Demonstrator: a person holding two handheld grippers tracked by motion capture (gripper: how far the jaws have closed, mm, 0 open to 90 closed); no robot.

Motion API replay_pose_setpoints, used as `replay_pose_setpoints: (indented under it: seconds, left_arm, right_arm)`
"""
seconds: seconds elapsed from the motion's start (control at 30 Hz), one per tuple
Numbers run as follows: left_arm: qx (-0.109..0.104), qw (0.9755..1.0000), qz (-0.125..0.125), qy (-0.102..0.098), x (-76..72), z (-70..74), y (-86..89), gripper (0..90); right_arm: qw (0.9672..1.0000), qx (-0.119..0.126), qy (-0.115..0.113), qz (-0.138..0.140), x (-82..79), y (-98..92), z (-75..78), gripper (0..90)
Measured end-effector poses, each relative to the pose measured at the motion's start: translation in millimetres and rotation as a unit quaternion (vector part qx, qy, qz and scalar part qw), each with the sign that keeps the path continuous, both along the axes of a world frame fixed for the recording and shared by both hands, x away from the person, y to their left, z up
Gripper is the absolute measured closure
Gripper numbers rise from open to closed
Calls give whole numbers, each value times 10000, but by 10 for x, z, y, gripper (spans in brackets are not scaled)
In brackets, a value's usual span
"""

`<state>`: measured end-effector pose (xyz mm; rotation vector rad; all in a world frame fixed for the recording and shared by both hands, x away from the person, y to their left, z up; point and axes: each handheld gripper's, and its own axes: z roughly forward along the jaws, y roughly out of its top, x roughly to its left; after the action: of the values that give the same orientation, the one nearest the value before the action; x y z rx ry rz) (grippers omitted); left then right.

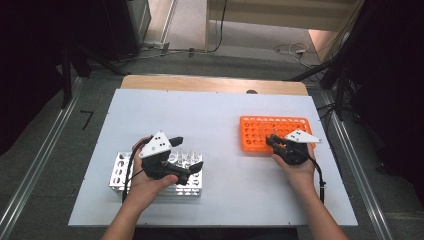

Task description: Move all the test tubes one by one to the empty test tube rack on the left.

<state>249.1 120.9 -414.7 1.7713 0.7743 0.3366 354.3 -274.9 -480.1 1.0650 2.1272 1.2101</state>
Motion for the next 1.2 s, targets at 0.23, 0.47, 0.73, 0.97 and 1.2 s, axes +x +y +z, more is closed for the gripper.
replay_pose_setpoints:
  seconds: [0.23,0.47,0.73,0.97,1.2]
  left_arm:
    - [-9,10000,-74,-25,-4,2,-55,0]
    - [-11,9999,-103,-72,15,25,-159,0]
    - [-35,9997,-223,-120,58,65,-313,0]
    - [-48,9995,-263,-137,67,69,-371,0]
    - [-86,9994,-274,-171,63,81,-386,0]
  right_arm:
    - [10000,46,-10,19,0,-11,9,740]
    - [9998,171,-100,58,-30,-37,76,741]
    - [9991,272,-297,126,-120,-39,255,742]
    - [9984,220,-388,360,-232,63,379,742]
    - [9968,263,-418,624,-325,184,466,742]
